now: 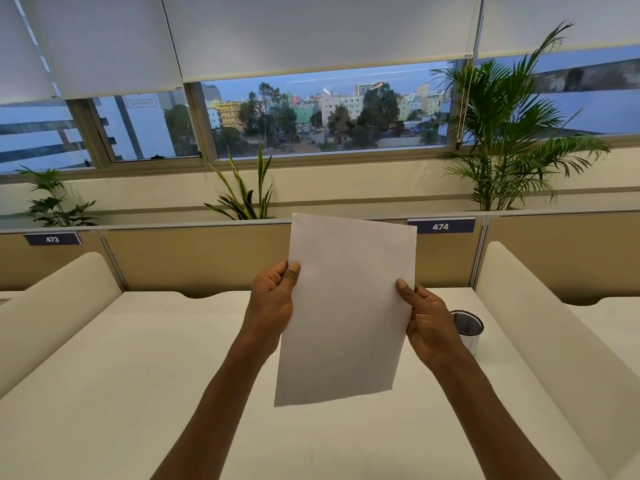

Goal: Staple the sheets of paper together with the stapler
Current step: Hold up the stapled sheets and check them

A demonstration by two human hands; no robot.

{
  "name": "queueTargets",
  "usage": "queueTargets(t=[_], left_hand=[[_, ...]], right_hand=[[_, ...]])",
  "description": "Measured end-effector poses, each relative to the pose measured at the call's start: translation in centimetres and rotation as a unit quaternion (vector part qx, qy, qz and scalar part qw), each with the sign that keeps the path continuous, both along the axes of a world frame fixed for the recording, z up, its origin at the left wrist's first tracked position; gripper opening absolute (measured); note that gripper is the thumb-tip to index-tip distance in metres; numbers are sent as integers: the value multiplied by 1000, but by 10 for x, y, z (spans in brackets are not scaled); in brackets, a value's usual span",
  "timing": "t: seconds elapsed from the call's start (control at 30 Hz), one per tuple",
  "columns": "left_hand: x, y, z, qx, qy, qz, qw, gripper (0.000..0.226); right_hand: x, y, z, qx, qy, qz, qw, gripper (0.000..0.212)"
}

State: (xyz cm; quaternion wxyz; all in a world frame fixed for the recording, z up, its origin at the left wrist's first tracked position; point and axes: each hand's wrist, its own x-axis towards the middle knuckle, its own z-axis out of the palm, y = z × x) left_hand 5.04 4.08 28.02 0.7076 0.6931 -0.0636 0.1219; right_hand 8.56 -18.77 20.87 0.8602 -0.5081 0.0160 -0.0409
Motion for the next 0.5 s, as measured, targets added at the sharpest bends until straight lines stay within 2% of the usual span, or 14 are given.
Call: queueTargets(t=[0.1, 0.23, 0.37, 0.5], left_hand=[[-1, 2, -3, -9, 8, 8, 1000, 26], [0, 4, -5, -16, 18, 14, 1000, 27], [-1, 5, -8, -15, 24, 18, 999, 28], [0, 5, -9, -20, 22, 15, 999, 28]], right_hand=[[-2, 4, 2, -4, 2, 0, 1000, 33], [-4, 7, 3, 5, -1, 11, 1000, 42], [-5, 8, 2, 11, 1, 13, 1000, 15], [-4, 8, 1, 2, 6, 9, 1000, 23]])
